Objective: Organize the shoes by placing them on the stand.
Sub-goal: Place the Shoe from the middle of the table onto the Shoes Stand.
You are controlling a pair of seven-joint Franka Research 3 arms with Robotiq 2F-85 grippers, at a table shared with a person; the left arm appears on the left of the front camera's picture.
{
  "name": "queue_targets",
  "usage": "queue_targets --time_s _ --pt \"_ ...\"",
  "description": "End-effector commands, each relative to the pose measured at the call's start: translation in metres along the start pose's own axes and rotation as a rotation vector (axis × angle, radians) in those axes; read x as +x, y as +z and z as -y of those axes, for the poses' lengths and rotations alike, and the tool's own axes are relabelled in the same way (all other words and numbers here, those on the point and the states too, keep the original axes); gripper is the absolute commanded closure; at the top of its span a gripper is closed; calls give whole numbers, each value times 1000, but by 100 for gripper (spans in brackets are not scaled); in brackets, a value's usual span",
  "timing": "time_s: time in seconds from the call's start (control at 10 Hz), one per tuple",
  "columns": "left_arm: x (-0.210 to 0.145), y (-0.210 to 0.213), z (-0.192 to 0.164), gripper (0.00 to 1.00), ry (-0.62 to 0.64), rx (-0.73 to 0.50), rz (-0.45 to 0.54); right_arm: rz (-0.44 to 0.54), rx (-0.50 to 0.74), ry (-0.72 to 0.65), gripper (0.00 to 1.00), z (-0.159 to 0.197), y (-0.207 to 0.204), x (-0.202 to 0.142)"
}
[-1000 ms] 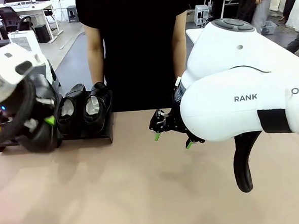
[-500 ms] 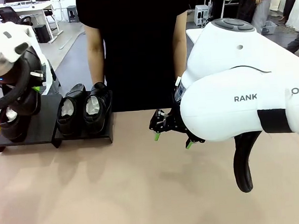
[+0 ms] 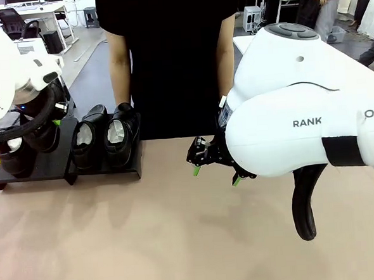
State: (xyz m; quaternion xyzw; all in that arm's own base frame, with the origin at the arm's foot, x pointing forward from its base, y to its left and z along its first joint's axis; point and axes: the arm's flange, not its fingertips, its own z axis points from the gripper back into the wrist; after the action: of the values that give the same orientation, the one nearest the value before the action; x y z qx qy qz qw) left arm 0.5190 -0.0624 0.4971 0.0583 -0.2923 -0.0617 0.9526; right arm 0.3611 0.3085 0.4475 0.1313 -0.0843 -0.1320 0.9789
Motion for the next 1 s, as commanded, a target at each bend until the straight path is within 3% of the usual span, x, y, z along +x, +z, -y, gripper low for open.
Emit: queue_targets --time_s 0.0,0.9 --pt "5 -8 -1 100 4 5 -9 -15 9 14 0 1 2 3" --pt "-7 -54 -3 100 24 -1 -92 -15 9 14 0 1 2 3"
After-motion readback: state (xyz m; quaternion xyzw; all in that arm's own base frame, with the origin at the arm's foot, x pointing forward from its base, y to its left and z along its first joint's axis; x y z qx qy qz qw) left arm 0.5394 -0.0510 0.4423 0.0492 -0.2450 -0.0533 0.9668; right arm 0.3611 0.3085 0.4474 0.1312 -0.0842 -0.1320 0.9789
